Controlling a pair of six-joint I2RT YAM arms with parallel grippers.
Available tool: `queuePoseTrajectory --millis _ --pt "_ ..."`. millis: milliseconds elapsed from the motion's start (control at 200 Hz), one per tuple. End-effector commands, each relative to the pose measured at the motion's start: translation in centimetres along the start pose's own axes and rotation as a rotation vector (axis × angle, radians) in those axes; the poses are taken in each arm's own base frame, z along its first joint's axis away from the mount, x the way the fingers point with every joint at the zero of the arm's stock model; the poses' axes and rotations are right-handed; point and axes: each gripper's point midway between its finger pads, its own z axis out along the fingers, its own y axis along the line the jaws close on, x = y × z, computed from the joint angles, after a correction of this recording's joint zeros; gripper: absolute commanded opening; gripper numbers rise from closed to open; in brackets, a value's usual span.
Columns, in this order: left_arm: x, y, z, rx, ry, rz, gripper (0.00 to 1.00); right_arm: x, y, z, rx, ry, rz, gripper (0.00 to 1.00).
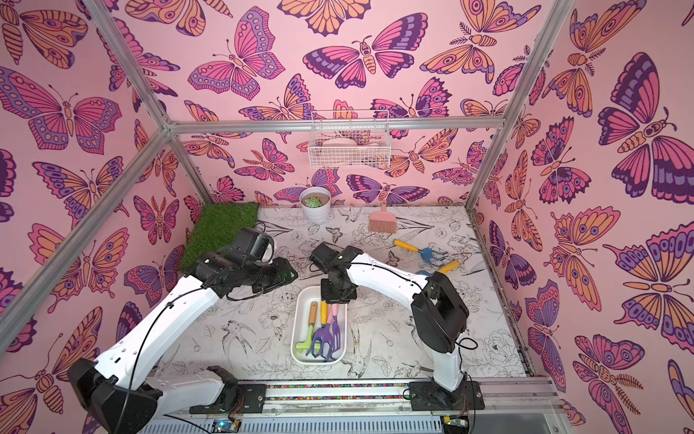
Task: Put the rake into the storage box
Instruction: Place the rake in the storage box.
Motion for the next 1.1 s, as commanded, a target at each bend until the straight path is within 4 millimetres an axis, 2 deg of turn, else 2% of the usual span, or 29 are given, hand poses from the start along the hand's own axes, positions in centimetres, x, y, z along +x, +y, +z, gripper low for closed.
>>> queuePoseTrajectory --millis 0,130,526,691,781,886,981,1097 --pt "0.6 0.1 -0.2 0.006 0.005 0.0 0.52 1.0 -1.2 0.1 0.059 0.031 0.071 0.0" --pt "0.5 0.0 -0.3 0.008 -0.003 0.006 0.52 2.0 -1.6 0.9 0.085 0.073 0.124 0.0" --pt "0.4 -0.9 -0.5 0.023 -0.017 0.023 0.52 3.7 -0.4 2.2 0.014 0.145 0.221 0.0" --pt "0.4 -1.1 -0.7 0.028 -0.028 0.023 0.53 3.8 -0.2 1.9 0.013 0.147 0.225 0.29" --pt "0.3 -1.2 -0.8 0.031 -0.033 0.025 0.53 3.8 -0.1 1.6 0.002 0.142 0.225 0.39" --pt "0.2 -1.2 -1.0 0.034 -0.038 0.026 0.52 3.6 -0.2 0.9 0.002 0.121 0.222 0.46" --pt "0.1 -1.3 -1.2 0.036 -0.044 0.028 0.53 3.0 -0.6 -0.5 0.015 0.073 0.197 0.46" --pt "0.1 -1.3 -1.2 0.034 -0.047 0.025 0.53 1.6 -1.0 -3.2 0.032 -0.023 0.138 0.45"
